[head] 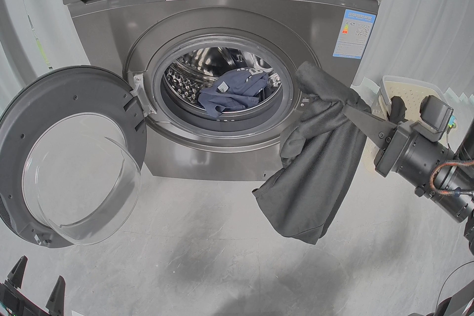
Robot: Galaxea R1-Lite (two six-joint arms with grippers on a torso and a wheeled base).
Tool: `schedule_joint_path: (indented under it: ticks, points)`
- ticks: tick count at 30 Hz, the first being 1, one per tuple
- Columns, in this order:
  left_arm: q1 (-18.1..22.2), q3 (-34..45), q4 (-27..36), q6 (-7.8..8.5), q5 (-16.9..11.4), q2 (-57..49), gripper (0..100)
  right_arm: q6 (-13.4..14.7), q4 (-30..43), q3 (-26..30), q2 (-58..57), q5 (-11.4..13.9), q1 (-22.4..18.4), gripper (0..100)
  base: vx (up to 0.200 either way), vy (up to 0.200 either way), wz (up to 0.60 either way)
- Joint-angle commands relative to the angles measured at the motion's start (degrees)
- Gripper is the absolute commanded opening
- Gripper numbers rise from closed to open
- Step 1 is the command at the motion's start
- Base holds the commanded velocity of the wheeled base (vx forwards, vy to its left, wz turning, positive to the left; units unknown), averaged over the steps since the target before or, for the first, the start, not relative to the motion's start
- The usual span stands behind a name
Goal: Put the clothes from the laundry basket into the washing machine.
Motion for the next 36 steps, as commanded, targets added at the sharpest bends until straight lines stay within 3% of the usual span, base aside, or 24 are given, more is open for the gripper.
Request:
schedule_joint_path:
  ticks: [1, 7, 8, 12, 17, 20, 21, 23, 27, 28, 30, 33, 36]
  points:
    - [0.18, 0.92, -0.01, 0.14, 0.09, -1.04, 100, -0.12, -2.51, -0.95, 5.41, -0.28, 0.38, 0, 0.000, 0.000, 0.00]
    - [0.09, 0.92, -0.01, 0.40, 0.00, -1.04, 100, -0.03, -4.62, -1.83, 7.08, -0.80, 3.01, 0, 0.000, 0.000, 0.00]
    - [0.18, 0.84, -0.01, 0.84, -0.09, -1.04, 100, 0.15, -5.67, -2.71, 8.31, -1.15, 5.03, 0, 0.000, 0.000, 0.00]
    - [0.09, 0.92, -0.36, 2.86, -0.79, -1.04, 100, 0.15, -6.99, -4.11, 9.54, -1.15, 5.39, 0, 0.000, 0.000, 0.00]
    - [0.09, 0.92, -0.45, 2.95, -1.14, -1.04, 100, 0.15, -9.19, -7.10, 12.27, -1.68, 5.74, 0, 0.000, 0.000, 0.00]
    - [0.18, 0.13, -1.50, 1.90, -1.05, -1.04, 100, -0.03, -9.98, -7.63, 13.41, -2.91, 5.91, 0, 0.000, 0.000, 0.00]
    - [0.26, -6.46, -4.84, -1.09, -2.20, -0.16, 100, -0.03, -10.59, -8.16, 14.29, -3.53, 6.44, 0, 0.000, 0.000, 0.00]
    - [0.35, -12.35, -4.93, -1.79, -4.57, 3.01, 100, -0.03, -10.77, -8.33, 14.90, -3.62, 6.53, 0, 0.000, 0.000, 0.00]
    - [0.35, -13.23, -0.89, -0.56, -14.06, 9.07, 100, -0.12, -10.77, -8.59, 15.43, -3.62, 6.62, 0, 0.000, 0.000, 0.00]
    - [0.35, -13.14, -0.89, -0.56, -14.41, 9.42, 100, -0.12, -10.77, -8.59, 15.43, -3.62, 6.62, 0, 0.000, 0.000, 0.00]
    - [0.53, -11.20, -1.76, 0.58, -21.09, 15.75, 100, -0.20, -10.77, -8.77, 15.43, -3.44, 6.53, 0, 0.000, 0.000, 0.00]
    - [-0.26, -10.85, -4.23, 1.72, -25.93, 22.52, 100, -0.47, -10.86, -9.30, 15.34, -3.35, 6.53, 0, 0.000, 0.000, 0.00]
    - [-0.35, -11.03, -8.27, 4.36, -29.09, 30.25, 100, -0.56, -10.86, -10.00, 15.34, -3.09, 6.62, 0, 0.000, 0.000, 0.00]
